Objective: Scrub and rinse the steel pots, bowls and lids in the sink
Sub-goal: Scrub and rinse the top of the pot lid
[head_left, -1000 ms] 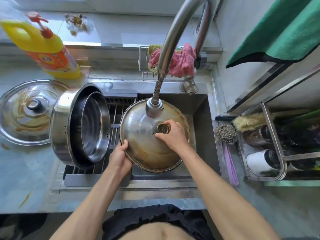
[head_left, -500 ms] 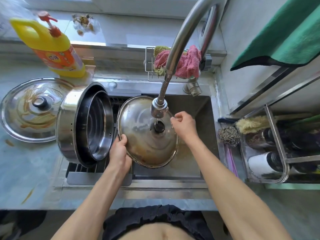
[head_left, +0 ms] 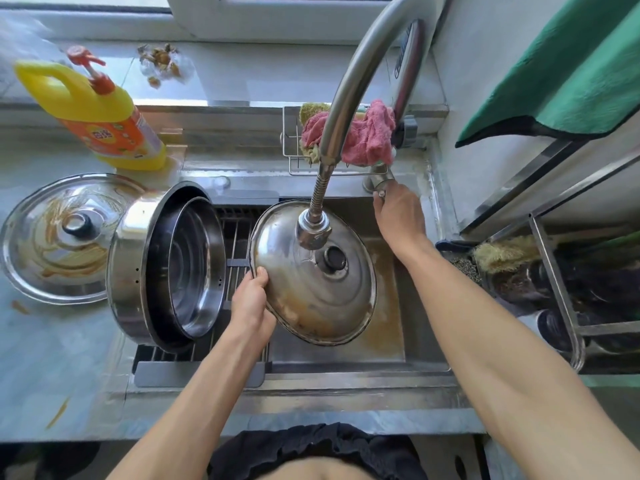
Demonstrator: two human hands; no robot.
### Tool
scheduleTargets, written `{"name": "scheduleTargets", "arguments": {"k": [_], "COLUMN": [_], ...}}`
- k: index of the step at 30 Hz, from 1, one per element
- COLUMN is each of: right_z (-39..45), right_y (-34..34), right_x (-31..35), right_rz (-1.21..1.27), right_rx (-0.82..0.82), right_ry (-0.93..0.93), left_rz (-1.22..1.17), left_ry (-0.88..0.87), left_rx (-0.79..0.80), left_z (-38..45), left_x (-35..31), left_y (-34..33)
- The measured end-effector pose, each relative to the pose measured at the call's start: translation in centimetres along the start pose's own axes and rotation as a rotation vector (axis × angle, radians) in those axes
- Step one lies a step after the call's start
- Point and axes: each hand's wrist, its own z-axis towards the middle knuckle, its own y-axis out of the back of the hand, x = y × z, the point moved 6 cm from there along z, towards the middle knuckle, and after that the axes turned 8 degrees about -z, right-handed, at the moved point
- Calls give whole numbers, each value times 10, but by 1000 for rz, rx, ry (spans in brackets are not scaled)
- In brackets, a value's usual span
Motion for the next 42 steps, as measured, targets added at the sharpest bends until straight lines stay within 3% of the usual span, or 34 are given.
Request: {"name": "scheduleTargets", "arguments": {"k": [2, 6, 17, 25, 34, 38, 42], "right_z": [2, 21, 25, 12, -114, -146, -145], "right_y": [4, 3, -27, -32, -117, -128, -92], "right_x": [-5, -35, -69, -62, -21, -18, -15], "right_rz": [98, 276, 833, 911, 620, 669, 659], "right_rx": [-17, 20, 138, 123, 627, 663, 594], "right_ry": [-34, -317, -712, -790, -562, -535, -540], "left_rz": [1, 22, 5, 15, -81, -74, -32], "left_ry": [20, 40, 38, 42, 87, 142, 199], "left_rx": [-8, -19, -63, -78, -61, -28, 27], "left_z": [1, 8, 13, 14, 15, 12, 11], "left_x": [3, 8, 7, 10, 24, 41, 54], "left_y": [1, 3, 4, 17, 34, 30, 24]}}
